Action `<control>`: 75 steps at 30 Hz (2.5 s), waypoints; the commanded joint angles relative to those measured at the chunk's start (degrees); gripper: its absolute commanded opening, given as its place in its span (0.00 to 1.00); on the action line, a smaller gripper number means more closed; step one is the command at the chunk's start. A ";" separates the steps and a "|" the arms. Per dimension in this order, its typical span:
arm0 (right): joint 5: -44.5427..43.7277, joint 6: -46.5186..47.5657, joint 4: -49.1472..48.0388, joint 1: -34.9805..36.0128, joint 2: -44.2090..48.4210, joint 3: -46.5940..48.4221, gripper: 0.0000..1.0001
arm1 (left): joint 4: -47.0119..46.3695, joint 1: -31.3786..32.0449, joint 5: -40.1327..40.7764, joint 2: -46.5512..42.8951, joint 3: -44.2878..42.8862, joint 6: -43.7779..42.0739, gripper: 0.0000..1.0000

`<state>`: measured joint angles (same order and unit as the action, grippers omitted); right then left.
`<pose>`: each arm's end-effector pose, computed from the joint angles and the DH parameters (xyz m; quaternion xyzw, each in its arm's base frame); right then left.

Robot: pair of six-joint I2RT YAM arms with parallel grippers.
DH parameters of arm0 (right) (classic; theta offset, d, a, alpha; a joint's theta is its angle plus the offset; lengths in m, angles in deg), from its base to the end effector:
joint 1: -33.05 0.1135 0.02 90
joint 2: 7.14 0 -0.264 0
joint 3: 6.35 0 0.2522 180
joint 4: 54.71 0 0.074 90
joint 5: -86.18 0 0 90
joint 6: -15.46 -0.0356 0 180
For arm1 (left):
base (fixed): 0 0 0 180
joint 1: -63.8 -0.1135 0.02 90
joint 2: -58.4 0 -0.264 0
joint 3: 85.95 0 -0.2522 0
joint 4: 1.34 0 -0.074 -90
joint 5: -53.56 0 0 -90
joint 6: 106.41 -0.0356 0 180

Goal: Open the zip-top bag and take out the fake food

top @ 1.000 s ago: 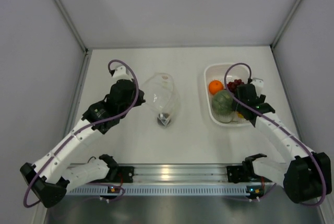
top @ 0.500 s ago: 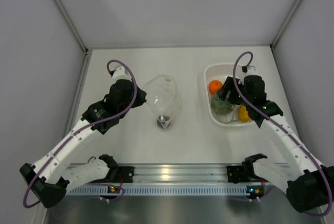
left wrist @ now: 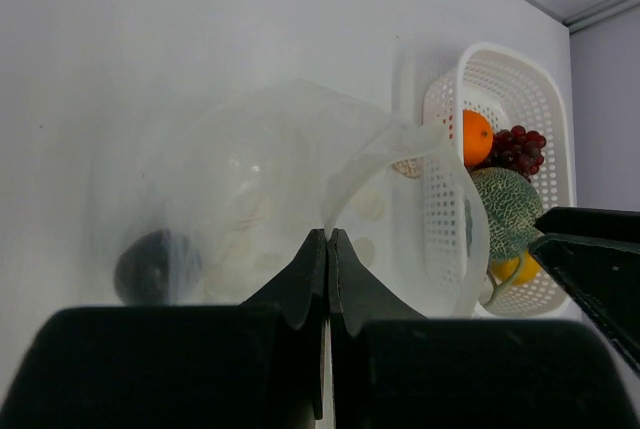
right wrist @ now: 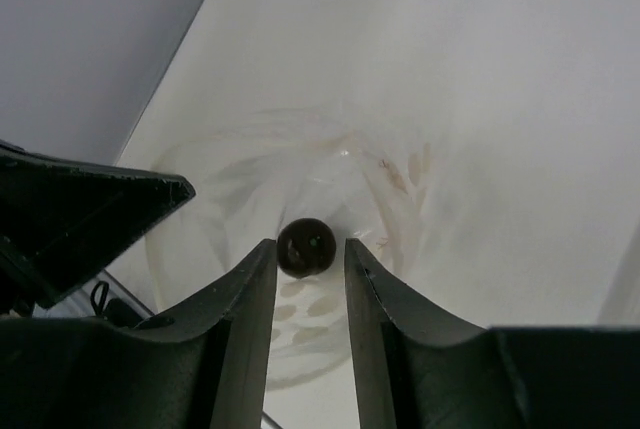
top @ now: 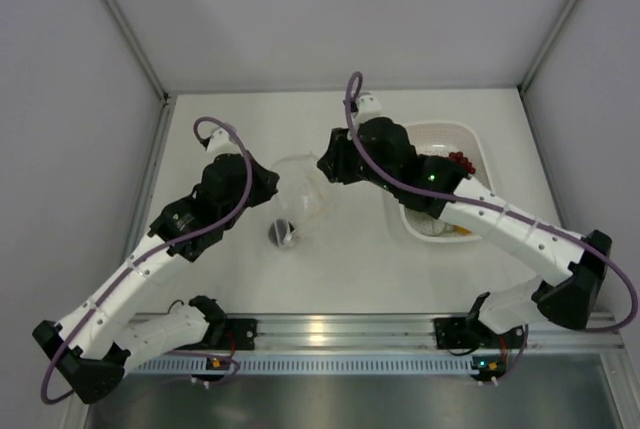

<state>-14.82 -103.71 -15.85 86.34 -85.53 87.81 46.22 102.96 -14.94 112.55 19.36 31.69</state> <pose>0.1906 0.2443 0.3979 -0.1218 0.8232 0.3015 0.4654 0.1610 -0.1143 0.3673 -0.1624 0.8276 -0.2390 0.4812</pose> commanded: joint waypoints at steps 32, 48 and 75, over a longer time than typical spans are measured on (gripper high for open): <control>-13.94 -13.47 -12.11 3.50 -25.68 -8.69 0.23 | -10.51 0.04 0.22 -6.51 9.95 14.66 0.00; -10.29 7.46 2.49 -1.27 -20.31 -4.02 0.30 | -10.51 0.04 -7.16 -1.69 13.73 8.33 0.00; 5.46 1.92 4.78 1.37 -13.54 -21.24 0.59 | -10.33 3.38 -0.93 1.40 12.67 8.07 0.00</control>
<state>-12.96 -101.74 -12.35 87.04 -101.07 68.75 37.65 106.26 -19.38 114.00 34.31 40.65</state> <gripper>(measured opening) 0.576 0.016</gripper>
